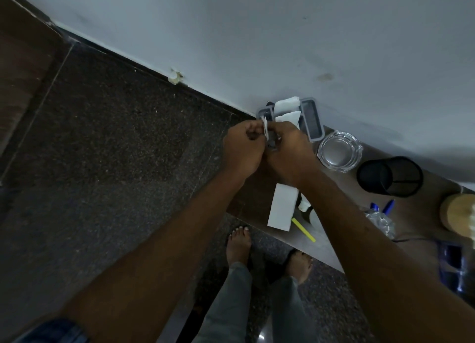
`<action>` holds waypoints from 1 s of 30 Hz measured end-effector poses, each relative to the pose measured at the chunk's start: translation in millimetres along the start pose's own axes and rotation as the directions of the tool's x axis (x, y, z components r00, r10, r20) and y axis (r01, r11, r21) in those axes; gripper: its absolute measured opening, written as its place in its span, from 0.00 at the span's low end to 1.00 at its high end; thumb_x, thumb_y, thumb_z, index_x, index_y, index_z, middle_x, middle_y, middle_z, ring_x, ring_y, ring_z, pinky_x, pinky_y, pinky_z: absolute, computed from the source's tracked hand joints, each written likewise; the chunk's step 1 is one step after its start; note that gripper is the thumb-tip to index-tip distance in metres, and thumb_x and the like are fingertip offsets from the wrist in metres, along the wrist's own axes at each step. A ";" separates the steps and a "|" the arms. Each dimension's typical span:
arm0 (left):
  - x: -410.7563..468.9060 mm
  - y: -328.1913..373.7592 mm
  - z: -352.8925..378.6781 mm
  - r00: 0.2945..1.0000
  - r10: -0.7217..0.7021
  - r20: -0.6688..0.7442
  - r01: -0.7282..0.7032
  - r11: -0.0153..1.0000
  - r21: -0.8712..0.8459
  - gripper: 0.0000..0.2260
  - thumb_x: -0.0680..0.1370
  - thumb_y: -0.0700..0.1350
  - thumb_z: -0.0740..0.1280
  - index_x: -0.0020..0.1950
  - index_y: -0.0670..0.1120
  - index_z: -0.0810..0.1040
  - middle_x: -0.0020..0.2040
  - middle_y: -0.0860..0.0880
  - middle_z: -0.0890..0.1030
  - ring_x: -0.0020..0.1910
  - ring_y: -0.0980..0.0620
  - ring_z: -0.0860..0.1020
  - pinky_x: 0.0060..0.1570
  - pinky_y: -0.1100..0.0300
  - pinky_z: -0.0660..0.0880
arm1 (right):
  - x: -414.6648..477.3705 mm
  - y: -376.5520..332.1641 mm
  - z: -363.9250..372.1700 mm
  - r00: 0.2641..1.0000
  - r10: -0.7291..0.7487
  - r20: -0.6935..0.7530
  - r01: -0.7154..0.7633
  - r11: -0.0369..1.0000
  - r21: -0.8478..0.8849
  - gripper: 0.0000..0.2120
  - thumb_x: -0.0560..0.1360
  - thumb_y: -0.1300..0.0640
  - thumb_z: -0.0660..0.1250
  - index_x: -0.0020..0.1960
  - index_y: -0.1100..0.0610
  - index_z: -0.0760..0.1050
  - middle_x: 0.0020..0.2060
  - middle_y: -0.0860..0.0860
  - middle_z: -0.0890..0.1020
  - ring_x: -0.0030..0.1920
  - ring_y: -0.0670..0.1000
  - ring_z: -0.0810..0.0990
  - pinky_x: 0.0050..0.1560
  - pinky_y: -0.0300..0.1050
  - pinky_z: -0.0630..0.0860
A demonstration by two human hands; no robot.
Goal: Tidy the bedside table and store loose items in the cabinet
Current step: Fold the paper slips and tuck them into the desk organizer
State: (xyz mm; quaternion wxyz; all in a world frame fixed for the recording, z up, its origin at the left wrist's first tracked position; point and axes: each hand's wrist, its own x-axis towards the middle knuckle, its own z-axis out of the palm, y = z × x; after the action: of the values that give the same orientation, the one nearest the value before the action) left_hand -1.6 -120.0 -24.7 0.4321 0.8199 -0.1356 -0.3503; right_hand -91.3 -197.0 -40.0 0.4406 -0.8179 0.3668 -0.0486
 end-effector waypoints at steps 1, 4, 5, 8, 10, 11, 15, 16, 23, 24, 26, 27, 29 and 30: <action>-0.9 -1.2 -1.1 1.000 -0.006 -0.013 0.006 1.000 -0.012 0.11 0.78 0.39 0.69 0.59 0.46 0.85 0.51 0.50 0.86 0.51 0.54 0.84 0.55 0.49 0.83 | 0.4 0.4 1.0 1.000 -0.009 0.010 0.010 1.000 -0.030 0.06 0.78 0.56 0.67 0.53 0.56 0.80 0.45 0.50 0.83 0.43 0.48 0.80 0.46 0.39 0.78; -5.5 -6.9 -4.6 0.999 -0.031 -0.044 0.029 0.999 -0.042 0.10 0.79 0.39 0.69 0.59 0.46 0.84 0.50 0.51 0.86 0.50 0.55 0.83 0.56 0.51 0.82 | -1.3 2.5 3.6 0.999 -0.023 0.041 0.026 0.996 -0.085 0.09 0.80 0.52 0.65 0.53 0.57 0.79 0.48 0.54 0.82 0.46 0.53 0.81 0.50 0.50 0.80; -7.2 -9.4 -5.9 0.998 -0.040 -0.047 0.038 0.998 -0.046 0.11 0.79 0.39 0.69 0.60 0.46 0.83 0.51 0.51 0.85 0.50 0.55 0.83 0.56 0.52 0.82 | -2.7 3.6 4.3 0.999 -0.029 0.042 0.032 0.996 -0.086 0.10 0.80 0.51 0.65 0.54 0.57 0.79 0.49 0.54 0.82 0.47 0.53 0.81 0.51 0.51 0.80; -11.7 -17.6 -10.0 0.997 -0.064 -0.043 0.062 0.997 -0.054 0.11 0.79 0.40 0.69 0.61 0.47 0.82 0.52 0.51 0.85 0.51 0.55 0.83 0.57 0.52 0.82 | -10.4 5.5 5.3 0.998 -0.066 -0.013 0.064 0.994 -0.085 0.12 0.78 0.55 0.67 0.59 0.58 0.78 0.54 0.55 0.82 0.52 0.53 0.80 0.56 0.45 0.78; -14.6 -23.1 -12.1 0.995 -0.091 -0.040 0.089 0.995 -0.054 0.11 0.80 0.40 0.69 0.62 0.46 0.82 0.54 0.50 0.85 0.53 0.53 0.83 0.58 0.50 0.82 | -16.8 5.9 3.5 0.994 -0.053 -0.096 0.050 0.998 -0.026 0.16 0.76 0.58 0.69 0.64 0.58 0.78 0.57 0.53 0.81 0.54 0.49 0.79 0.55 0.39 0.76; -16.4 -26.2 -12.9 0.994 -0.101 -0.039 0.099 0.994 -0.050 0.12 0.80 0.41 0.68 0.63 0.46 0.82 0.54 0.50 0.85 0.53 0.53 0.83 0.57 0.49 0.82 | -20.1 5.6 2.3 0.990 -0.034 -0.137 0.036 0.999 0.013 0.18 0.76 0.58 0.69 0.65 0.57 0.77 0.58 0.51 0.81 0.53 0.46 0.79 0.55 0.34 0.76; -27.7 -42.6 -12.3 0.991 -0.129 -0.019 0.129 0.991 -0.029 0.11 0.80 0.42 0.69 0.61 0.46 0.83 0.53 0.49 0.86 0.52 0.51 0.84 0.56 0.46 0.82 | -42.0 2.9 1.3 0.973 0.026 -0.230 -0.001 0.994 0.105 0.13 0.75 0.54 0.67 0.59 0.54 0.79 0.50 0.49 0.82 0.44 0.46 0.81 0.49 0.43 0.81; -31.5 -48.3 -11.0 0.990 -0.144 -0.010 0.144 0.989 -0.016 0.11 0.80 0.42 0.69 0.61 0.46 0.83 0.53 0.48 0.86 0.52 0.49 0.84 0.56 0.45 0.82 | -49.9 2.7 3.1 0.970 0.058 -0.236 -0.033 0.994 0.108 0.12 0.75 0.55 0.68 0.58 0.52 0.78 0.49 0.48 0.83 0.43 0.48 0.81 0.48 0.49 0.81; -62.6 -89.8 8.5 0.966 -0.241 0.089 0.241 0.970 0.018 0.10 0.78 0.39 0.70 0.58 0.46 0.84 0.51 0.47 0.86 0.51 0.45 0.85 0.55 0.45 0.82 | -102.3 18.7 32.3 0.946 0.269 -0.184 -0.257 0.963 0.086 0.16 0.76 0.56 0.70 0.63 0.53 0.78 0.55 0.48 0.83 0.44 0.51 0.84 0.52 0.51 0.81; -66.6 -94.3 11.7 0.965 -0.241 0.106 0.239 0.971 0.032 0.10 0.78 0.39 0.70 0.58 0.46 0.84 0.50 0.47 0.87 0.51 0.47 0.85 0.55 0.46 0.82 | -108.1 22.7 37.2 0.941 0.290 -0.174 -0.280 0.957 0.076 0.16 0.76 0.56 0.70 0.64 0.53 0.77 0.56 0.49 0.83 0.46 0.53 0.84 0.53 0.51 0.80; -73.9 -101.6 17.4 0.964 -0.229 0.138 0.223 0.973 0.061 0.10 0.77 0.39 0.70 0.57 0.46 0.85 0.50 0.48 0.87 0.50 0.51 0.85 0.55 0.49 0.82 | -119.5 30.9 46.4 0.937 0.313 -0.155 -0.308 0.950 0.054 0.17 0.76 0.56 0.70 0.65 0.54 0.77 0.57 0.51 0.83 0.49 0.55 0.84 0.53 0.49 0.80; -76.5 -104.6 19.9 0.963 -0.223 0.150 0.213 0.974 0.078 0.11 0.77 0.40 0.70 0.57 0.46 0.85 0.51 0.49 0.87 0.50 0.53 0.85 0.55 0.51 0.82 | -124.5 34.7 50.6 0.939 0.313 -0.144 -0.311 0.950 0.041 0.18 0.77 0.57 0.70 0.66 0.54 0.77 0.58 0.51 0.82 0.50 0.55 0.84 0.55 0.49 0.80; -79.3 -109.5 23.1 0.962 -0.214 0.172 0.194 0.973 0.125 0.11 0.77 0.41 0.70 0.59 0.46 0.85 0.52 0.49 0.87 0.50 0.55 0.84 0.54 0.56 0.82 | -132.1 40.2 57.0 0.941 0.314 -0.125 -0.318 0.948 -0.012 0.19 0.78 0.57 0.68 0.68 0.54 0.76 0.61 0.51 0.82 0.53 0.56 0.84 0.56 0.50 0.79; -80.1 -111.5 24.3 0.961 -0.211 0.181 0.186 0.972 0.146 0.11 0.78 0.41 0.70 0.59 0.46 0.85 0.53 0.49 0.87 0.50 0.56 0.84 0.53 0.60 0.81 | -135.4 42.6 59.7 0.942 0.316 -0.114 -0.323 0.946 -0.044 0.18 0.78 0.57 0.67 0.68 0.54 0.75 0.60 0.52 0.82 0.54 0.56 0.83 0.56 0.51 0.80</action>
State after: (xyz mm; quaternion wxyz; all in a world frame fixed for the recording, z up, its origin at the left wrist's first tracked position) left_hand -84.9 -27.1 -87.0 0.3261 0.8170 -0.1165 -0.4611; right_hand -189.3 -83.7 -75.4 0.3974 -0.7571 0.5185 -0.0081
